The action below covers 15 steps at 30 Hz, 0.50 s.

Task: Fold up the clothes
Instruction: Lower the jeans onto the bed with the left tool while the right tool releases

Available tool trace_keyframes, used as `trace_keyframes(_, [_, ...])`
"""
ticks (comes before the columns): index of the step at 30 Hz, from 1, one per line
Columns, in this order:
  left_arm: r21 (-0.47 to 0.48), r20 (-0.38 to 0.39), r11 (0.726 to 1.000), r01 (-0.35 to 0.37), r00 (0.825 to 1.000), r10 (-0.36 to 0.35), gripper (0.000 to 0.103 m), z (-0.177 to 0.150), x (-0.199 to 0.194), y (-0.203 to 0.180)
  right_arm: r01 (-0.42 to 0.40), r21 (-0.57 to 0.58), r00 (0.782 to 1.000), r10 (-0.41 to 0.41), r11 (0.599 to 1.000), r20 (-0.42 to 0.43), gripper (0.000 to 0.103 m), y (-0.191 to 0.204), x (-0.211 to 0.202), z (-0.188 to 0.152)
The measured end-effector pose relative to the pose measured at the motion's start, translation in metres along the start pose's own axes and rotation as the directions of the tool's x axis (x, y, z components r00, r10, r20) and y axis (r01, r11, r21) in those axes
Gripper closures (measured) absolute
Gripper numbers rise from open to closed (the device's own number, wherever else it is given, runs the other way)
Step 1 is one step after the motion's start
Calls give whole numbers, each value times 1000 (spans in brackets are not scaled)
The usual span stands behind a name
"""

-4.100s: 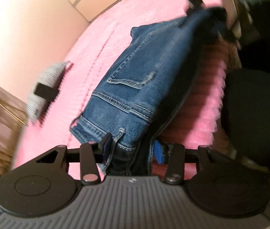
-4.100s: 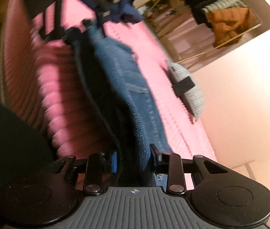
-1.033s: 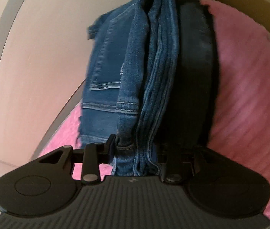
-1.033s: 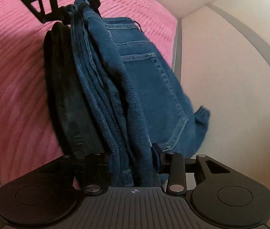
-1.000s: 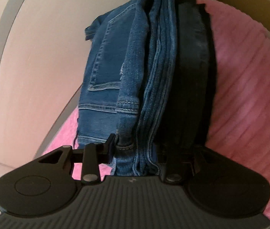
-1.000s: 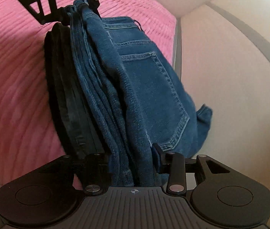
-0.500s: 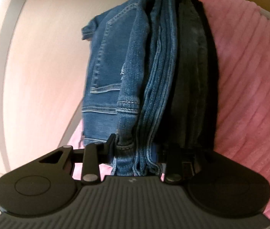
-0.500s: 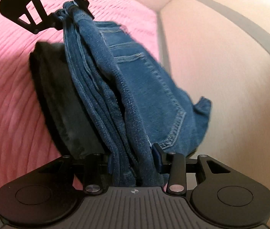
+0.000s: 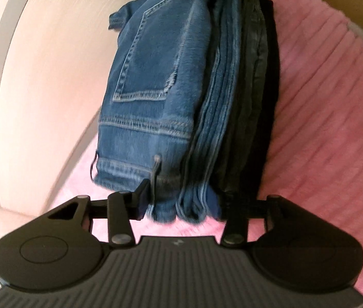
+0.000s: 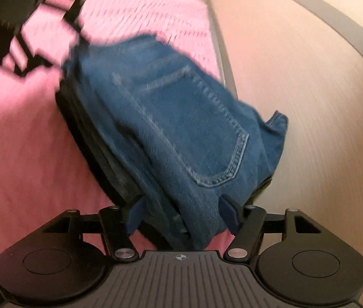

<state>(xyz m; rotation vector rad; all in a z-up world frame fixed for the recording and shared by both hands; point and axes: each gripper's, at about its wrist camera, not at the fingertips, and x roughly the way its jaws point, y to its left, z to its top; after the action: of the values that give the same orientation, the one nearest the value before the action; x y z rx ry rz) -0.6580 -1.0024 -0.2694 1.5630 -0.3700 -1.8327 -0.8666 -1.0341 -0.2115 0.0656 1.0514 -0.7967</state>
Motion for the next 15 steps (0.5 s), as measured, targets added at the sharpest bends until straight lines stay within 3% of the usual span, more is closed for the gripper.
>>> trace_keyframes(2, [-116,-1,992,43,999,-44,64,-1,-13,18,-31,122,999,25,992,45,39,-16,-10,10])
trace_keyframes(5, [-389,34,919,67,998,-58,64,7,-26,57,-62,272,995,40,960,88,40,-42,-5,23])
trace_keyframes(7, [-480,47,876,55,998,-38,65,20,-26,78,-59,295,996,36,954,83,49,-54,18,31])
trace_keyframes(10, [-526,36,845,96,995,-91,66,23,-7,80,-28,267,996,6,963,86,55,-71,53,43])
trace_keyframes(12, [-504,11,856,120,991,-132,69,27,9,67,1,255,996,-24,967,89,55,-82,73,48])
trace_keyframes(15, [-471,-7,875,114,991,-133,74,25,24,51,9,244,999,-17,970,31,55,-93,117,50])
